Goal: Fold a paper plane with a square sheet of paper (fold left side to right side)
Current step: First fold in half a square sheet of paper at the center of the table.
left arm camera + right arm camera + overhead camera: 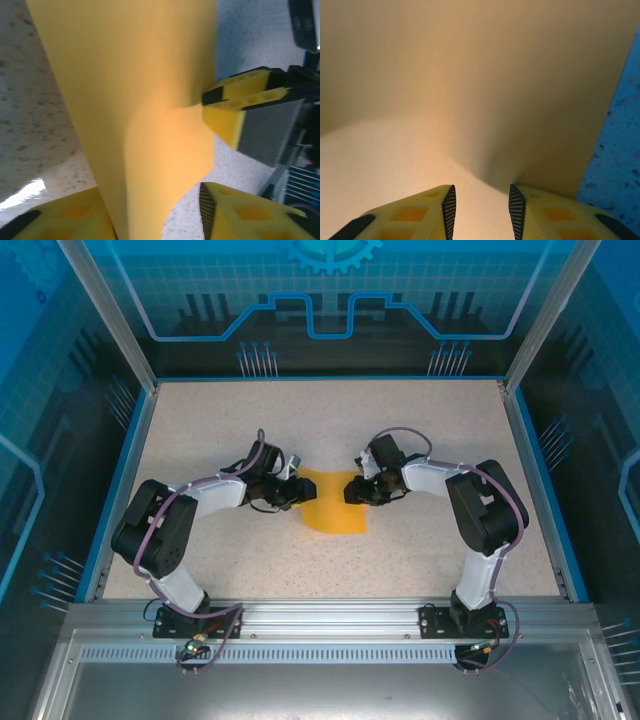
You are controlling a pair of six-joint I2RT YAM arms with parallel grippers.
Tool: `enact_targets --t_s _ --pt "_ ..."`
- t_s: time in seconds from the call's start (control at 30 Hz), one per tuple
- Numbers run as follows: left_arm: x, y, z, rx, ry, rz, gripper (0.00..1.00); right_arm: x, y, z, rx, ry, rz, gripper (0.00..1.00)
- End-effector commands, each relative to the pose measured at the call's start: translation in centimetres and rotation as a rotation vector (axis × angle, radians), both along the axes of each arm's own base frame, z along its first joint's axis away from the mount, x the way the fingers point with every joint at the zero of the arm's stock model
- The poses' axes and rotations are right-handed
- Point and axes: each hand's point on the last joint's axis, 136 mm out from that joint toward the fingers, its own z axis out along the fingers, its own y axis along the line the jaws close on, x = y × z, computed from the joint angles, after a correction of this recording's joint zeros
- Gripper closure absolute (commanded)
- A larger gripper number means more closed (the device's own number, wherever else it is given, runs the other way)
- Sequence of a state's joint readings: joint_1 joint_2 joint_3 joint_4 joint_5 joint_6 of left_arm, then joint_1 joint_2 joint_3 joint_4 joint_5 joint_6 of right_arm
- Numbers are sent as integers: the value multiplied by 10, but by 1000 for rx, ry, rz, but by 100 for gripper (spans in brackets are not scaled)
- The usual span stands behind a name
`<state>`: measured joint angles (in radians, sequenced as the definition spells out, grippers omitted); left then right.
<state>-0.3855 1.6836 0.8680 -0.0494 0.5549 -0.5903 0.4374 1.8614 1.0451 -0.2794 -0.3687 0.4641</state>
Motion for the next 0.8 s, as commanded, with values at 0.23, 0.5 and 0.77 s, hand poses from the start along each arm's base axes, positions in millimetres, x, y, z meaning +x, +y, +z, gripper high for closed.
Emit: enact_targets --t_s 0.23,0.5,0.77 --pt "7 -47 35 -123 -62 -85 33 -16 -7 -14 -67 23 34 62" --pt "5 -61 32 -137 -57 -112 26 -11 3 4 26 -17 34 59" --pt "3 -60 24 -118 -47 -105 28 0 1 33 144 -77 -6 57"
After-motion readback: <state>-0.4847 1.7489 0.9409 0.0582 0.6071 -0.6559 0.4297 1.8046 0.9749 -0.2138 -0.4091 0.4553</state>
